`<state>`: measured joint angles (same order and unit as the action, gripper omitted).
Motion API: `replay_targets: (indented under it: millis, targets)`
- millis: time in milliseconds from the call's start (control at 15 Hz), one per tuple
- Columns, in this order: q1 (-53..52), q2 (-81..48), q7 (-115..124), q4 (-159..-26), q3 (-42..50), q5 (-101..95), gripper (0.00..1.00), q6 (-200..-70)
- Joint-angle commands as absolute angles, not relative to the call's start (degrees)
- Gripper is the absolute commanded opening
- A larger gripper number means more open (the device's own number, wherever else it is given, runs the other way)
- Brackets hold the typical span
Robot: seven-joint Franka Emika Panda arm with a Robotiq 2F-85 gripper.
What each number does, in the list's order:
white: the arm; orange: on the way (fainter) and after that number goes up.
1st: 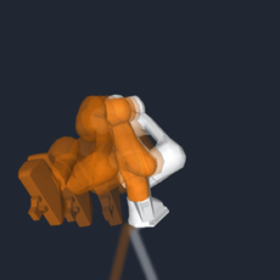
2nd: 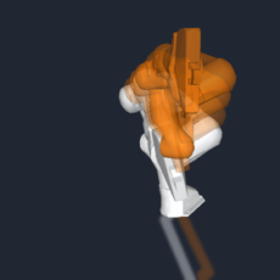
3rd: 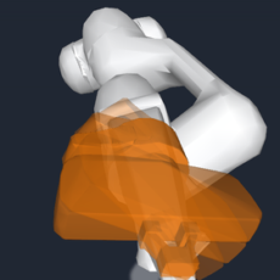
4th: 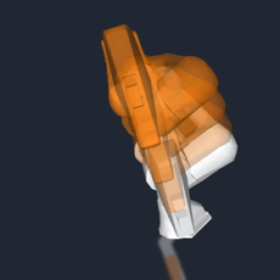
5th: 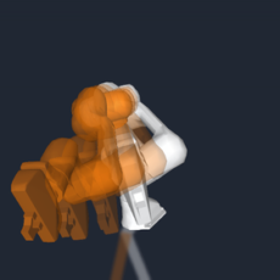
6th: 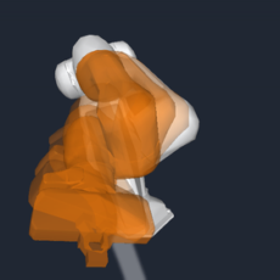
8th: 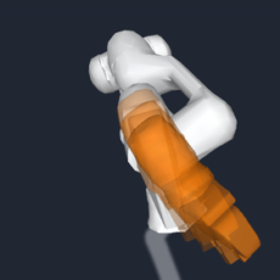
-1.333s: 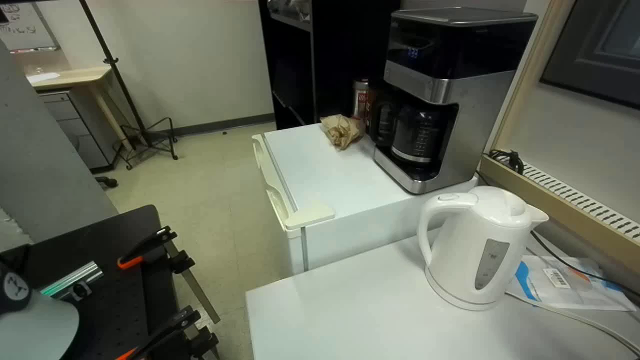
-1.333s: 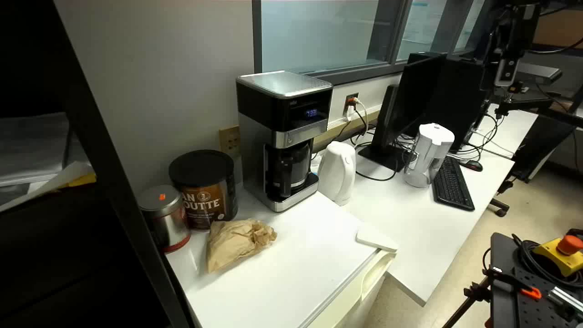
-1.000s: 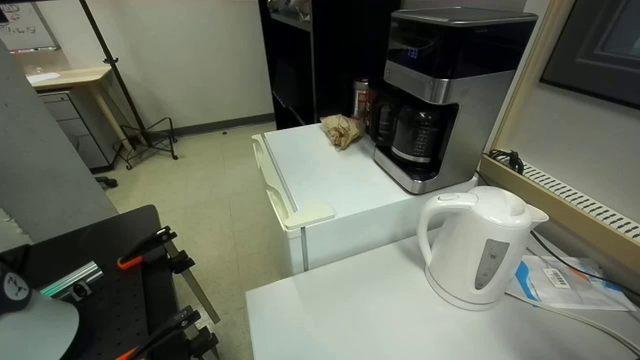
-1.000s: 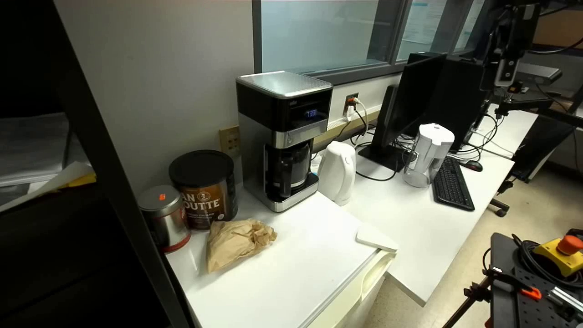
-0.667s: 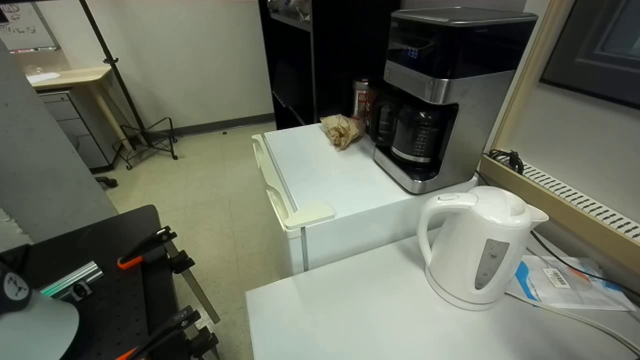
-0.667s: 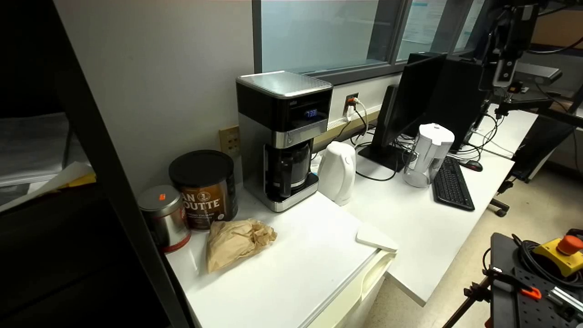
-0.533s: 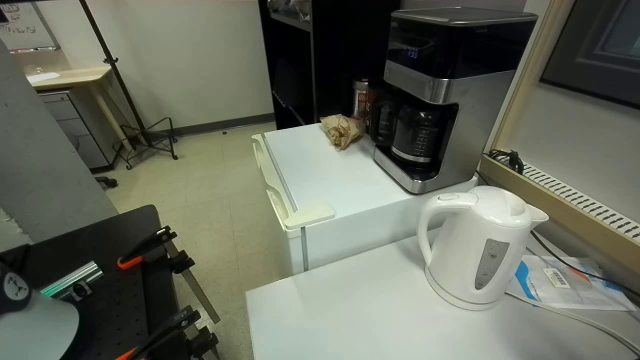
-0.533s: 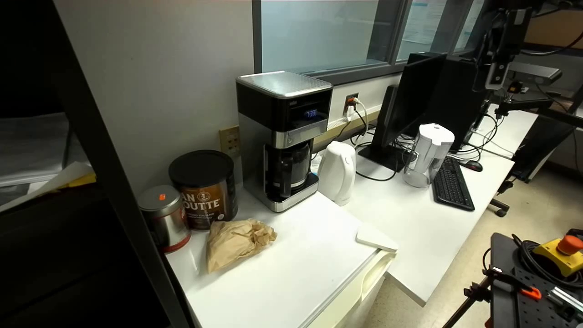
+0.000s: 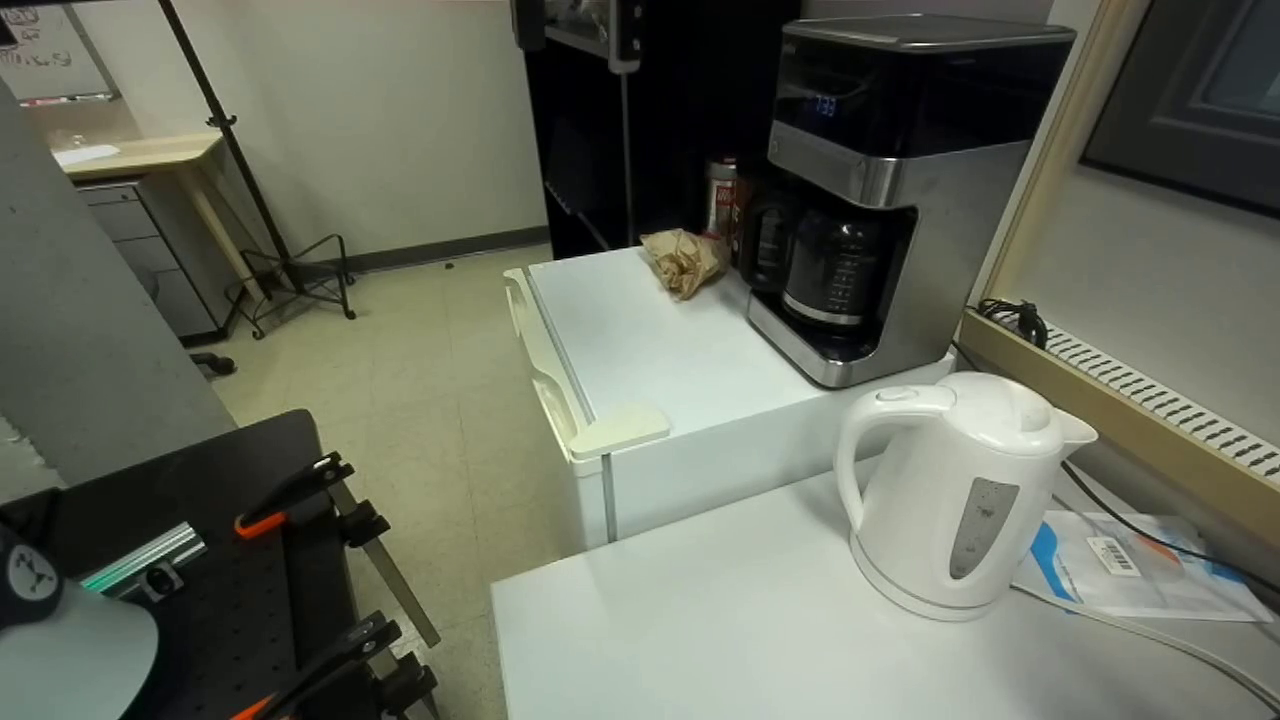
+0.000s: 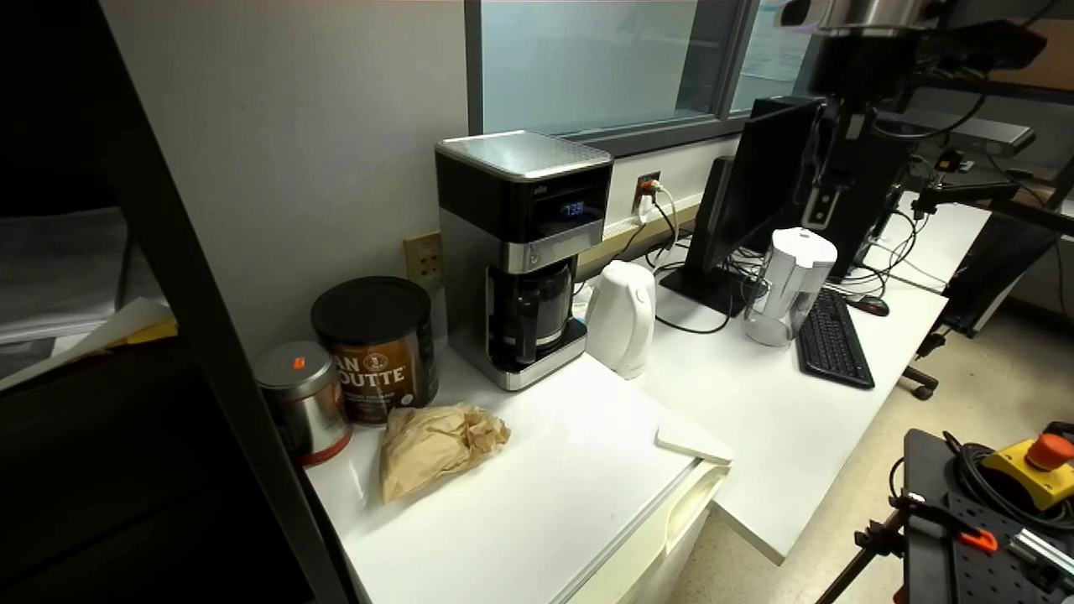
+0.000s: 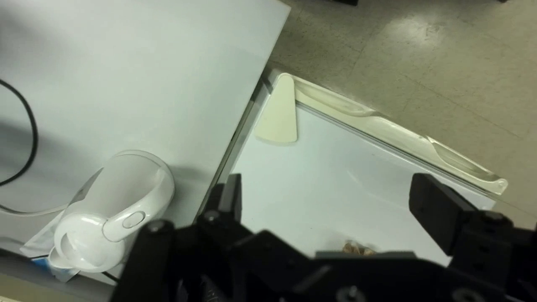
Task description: Press the round button on the far left of the coffee making machine
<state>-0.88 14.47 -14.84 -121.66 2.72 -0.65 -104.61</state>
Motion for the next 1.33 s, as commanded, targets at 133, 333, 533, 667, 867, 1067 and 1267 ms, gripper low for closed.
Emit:
replay_targets:
  millis: [133,333,533,667,867,1067,1267]
  targets:
    - [-1.3,13.4,-9.8,-127.5,-2.1,-14.3,0.75,-115.1]
    - [-1.5,13.8,-7.0,-131.4,-4.0,-21.8,0.57,-121.1]
    - [-1.3,14.1,-3.0,-135.3,-5.7,-29.9,0.35,-128.3]
    - [-1.1,13.6,-0.1,-137.1,-6.6,-35.1,0.19,-132.5]
    - [-0.9,12.6,4.5,-138.7,-7.5,-43.5,0.01,-138.3]
    - [-0.3,10.5,11.8,-138.2,-8.1,-54.6,0.0,-143.5]
    - [-0.1,7.5,21.4,-135.8,-7.9,-67.4,0.0,-146.8]
